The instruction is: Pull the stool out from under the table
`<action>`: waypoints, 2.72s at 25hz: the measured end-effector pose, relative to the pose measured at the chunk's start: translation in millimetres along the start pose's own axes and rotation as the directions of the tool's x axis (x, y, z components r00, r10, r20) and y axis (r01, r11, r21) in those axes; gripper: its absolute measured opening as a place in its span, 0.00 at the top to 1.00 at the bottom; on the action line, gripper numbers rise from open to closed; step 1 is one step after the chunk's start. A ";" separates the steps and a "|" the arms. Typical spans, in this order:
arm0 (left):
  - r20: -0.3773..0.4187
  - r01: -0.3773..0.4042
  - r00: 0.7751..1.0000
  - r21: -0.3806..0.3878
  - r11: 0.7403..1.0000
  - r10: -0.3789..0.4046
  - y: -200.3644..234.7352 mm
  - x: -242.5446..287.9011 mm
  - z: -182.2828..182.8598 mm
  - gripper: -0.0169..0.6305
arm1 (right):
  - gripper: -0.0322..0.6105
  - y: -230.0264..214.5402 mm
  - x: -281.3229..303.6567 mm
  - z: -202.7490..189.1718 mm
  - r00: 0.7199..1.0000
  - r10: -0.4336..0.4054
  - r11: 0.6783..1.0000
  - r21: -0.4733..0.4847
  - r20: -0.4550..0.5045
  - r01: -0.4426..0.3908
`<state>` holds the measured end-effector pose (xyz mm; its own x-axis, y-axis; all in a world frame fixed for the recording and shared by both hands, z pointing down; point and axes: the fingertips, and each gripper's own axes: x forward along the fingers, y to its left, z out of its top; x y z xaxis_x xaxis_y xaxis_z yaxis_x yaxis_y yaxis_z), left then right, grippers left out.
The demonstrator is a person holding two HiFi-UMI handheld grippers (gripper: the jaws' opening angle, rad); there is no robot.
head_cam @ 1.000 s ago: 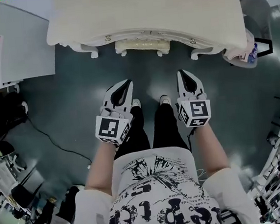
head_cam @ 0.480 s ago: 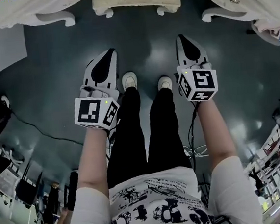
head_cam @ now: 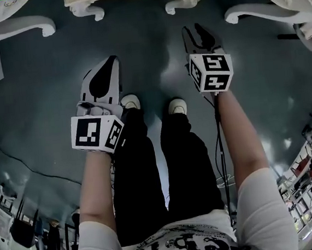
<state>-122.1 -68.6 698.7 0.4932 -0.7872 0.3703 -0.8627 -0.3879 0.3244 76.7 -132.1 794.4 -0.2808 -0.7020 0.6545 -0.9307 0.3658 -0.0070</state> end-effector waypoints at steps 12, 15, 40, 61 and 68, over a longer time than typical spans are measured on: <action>0.030 0.050 0.998 0.084 0.995 -0.053 0.3 42.9 -11.2 0.95 | 0.47 -62.4 114.4 24.2 0.996 -0.061 0.992 -0.111 0.059 0.067; 0.029 0.051 0.998 0.077 0.996 -0.053 4.5 48.8 -12.2 0.95 | 0.47 -58.3 133.7 27.2 0.997 -0.055 0.990 -0.124 0.061 0.063; -0.124 0.142 0.984 0.076 0.987 -0.132 -35.0 -33.6 -43.8 0.95 | 0.54 13.5 26.8 -62.1 0.992 -0.073 0.995 -0.077 -0.103 0.065; -0.148 0.070 0.987 0.081 0.994 -0.057 -59.5 -59.5 -43.5 0.95 | 0.54 39.8 -1.4 -85.8 0.985 0.034 0.984 -0.167 -0.169 -0.063; -0.147 0.067 0.988 0.077 0.995 -0.055 -59.2 -56.6 -26.0 0.95 | 0.54 40.1 -5.8 -84.2 0.980 0.061 0.977 -0.187 -0.190 -0.097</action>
<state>-96.0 11.4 681.1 0.5510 -0.6855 0.4759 -0.8338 -0.4753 0.2808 60.7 -61.9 854.1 -0.2877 -0.5496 0.7843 -0.8384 0.5404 0.0711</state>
